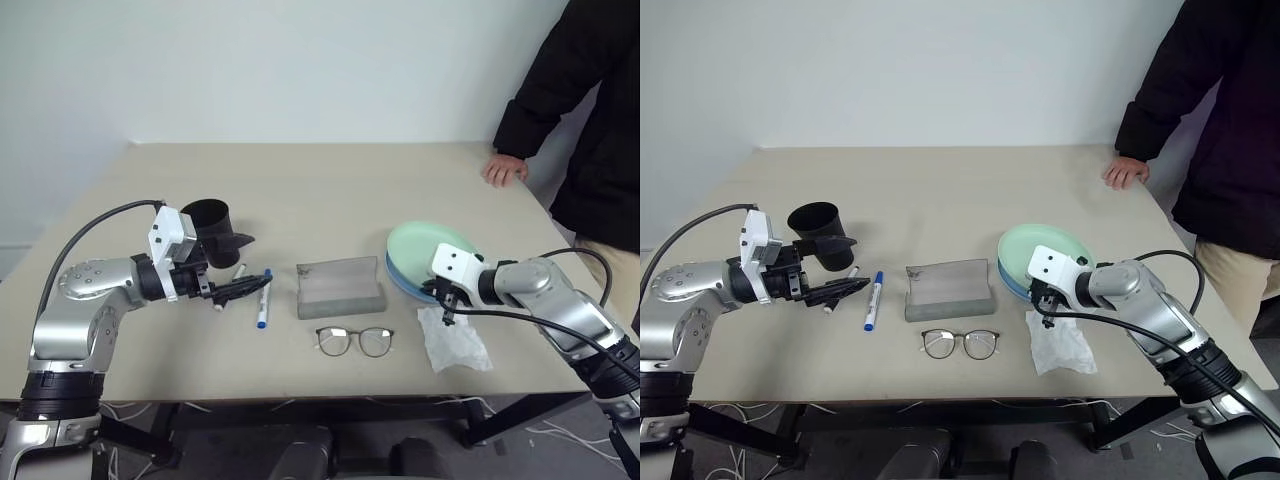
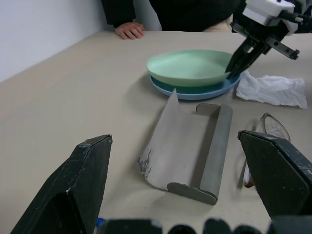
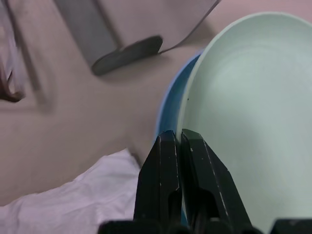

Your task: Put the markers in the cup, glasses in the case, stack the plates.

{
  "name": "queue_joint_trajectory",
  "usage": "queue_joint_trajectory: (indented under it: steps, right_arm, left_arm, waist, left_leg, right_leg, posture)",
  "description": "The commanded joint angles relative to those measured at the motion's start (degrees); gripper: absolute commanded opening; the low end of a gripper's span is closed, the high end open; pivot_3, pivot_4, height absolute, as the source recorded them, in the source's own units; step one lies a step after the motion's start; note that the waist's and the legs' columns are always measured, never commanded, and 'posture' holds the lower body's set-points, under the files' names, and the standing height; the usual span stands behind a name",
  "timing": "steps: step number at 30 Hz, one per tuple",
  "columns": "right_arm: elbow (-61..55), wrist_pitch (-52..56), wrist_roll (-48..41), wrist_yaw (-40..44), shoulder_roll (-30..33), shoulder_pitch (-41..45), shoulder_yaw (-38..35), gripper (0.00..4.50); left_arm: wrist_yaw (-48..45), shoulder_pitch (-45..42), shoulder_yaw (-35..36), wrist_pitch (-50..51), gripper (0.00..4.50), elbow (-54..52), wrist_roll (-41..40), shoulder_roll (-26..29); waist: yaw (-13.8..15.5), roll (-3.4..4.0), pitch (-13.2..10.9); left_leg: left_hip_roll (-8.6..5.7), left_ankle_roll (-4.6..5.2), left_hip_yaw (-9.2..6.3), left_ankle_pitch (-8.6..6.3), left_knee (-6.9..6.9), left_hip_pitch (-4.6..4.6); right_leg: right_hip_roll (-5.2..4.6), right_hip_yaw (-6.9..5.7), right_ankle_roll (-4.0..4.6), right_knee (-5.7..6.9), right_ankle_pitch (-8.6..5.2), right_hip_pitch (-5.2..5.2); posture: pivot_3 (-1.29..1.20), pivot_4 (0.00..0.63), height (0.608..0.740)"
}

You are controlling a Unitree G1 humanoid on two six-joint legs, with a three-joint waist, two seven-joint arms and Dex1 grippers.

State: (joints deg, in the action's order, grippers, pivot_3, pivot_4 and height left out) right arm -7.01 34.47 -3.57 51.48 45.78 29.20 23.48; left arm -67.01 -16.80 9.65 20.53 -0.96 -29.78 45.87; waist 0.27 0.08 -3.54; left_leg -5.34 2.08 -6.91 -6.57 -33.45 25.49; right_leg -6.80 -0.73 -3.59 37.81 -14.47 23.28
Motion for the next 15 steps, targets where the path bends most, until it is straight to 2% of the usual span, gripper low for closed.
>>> queue_joint_trajectory:
  steps: [1,14,15]
  right_arm:
    - [-0.56,-1.68,1.9,1.45,0.41,1.28,-0.56,0.03]
    - [-1.32,-2.36,4.59,3.81,0.17,-0.84,-0.86,0.03]
    - [-1.2,-2.43,4.72,3.82,0.07,-0.87,-0.84,0.24]
  left_arm:
    - [0.73,-0.33,1.86,0.28,4.43,-2.3,-0.83,0.89]
    - [0.87,-0.58,1.64,0.61,4.43,-2.72,-0.96,0.88]
    - [0.82,-0.73,1.54,0.57,4.43,-2.58,-0.9,0.87]
  waist:
    - [0.01,0.0,0.0]
    - [0.01,0.0,0.0]
    - [0.01,0.0,0.0]
  left_leg:
    - [0.0,0.0,0.0,0.0,0.0,0.0]
    - [0.0,0.0,0.02,0.0,-0.03,0.0]
    - [0.0,0.0,0.02,0.0,-0.03,0.0]
  right_leg:
    - [0.0,0.0,0.0,0.0,0.0,0.0]
    - [0.01,0.01,0.0,0.01,0.01,-0.01]
    - [0.01,0.01,-0.01,0.01,0.01,-0.01]
  posture:
    - [0.0,0.0,0.727]
    - [0.0,0.0,0.727]
    - [0.0,0.0,0.727]
